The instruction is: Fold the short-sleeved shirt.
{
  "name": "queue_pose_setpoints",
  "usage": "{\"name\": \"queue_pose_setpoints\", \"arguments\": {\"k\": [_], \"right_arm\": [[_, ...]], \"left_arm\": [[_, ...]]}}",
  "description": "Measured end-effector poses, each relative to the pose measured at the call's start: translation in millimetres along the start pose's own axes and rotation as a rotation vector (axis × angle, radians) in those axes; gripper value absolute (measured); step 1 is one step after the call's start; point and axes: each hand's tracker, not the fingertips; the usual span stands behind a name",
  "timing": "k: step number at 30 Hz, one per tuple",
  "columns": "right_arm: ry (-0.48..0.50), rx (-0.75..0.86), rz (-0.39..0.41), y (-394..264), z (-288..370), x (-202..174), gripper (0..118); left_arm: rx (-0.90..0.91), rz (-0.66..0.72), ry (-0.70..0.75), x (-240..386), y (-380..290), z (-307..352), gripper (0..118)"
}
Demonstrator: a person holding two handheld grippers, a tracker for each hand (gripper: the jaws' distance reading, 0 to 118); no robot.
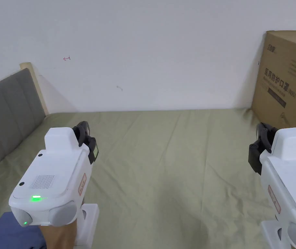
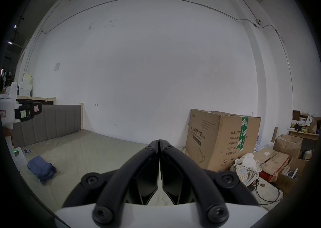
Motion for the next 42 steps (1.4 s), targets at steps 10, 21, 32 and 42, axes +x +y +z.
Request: {"name": "queue_pose_setpoints", "arguments": {"k": [10, 21, 32, 42], "right_arm": [[0.002, -0.006, -0.012, -1.7, 0.9, -2.2, 0], [0.002, -0.009, -0.015, -2.3, 1.8, -5.6, 0], [0.003, -0.008, -0.021, -1.7, 3.1, -5.9, 0], [0.008, -0.005, -0.020, -1.3, 3.9, -6.3, 0]], "left_arm": [[-0.042, -0.022, -0.030, 3.7, -10.1, 0.6, 0], [-0.040, -0.037, -0.044, 3.4, -9.7, 3.1, 0], [-0.041, -0.040, -0.043, 2.1, -11.1, 4.5, 0], [-0.042, -0.038, -0.048, 2.1, -11.3, 4.6, 0]]}}
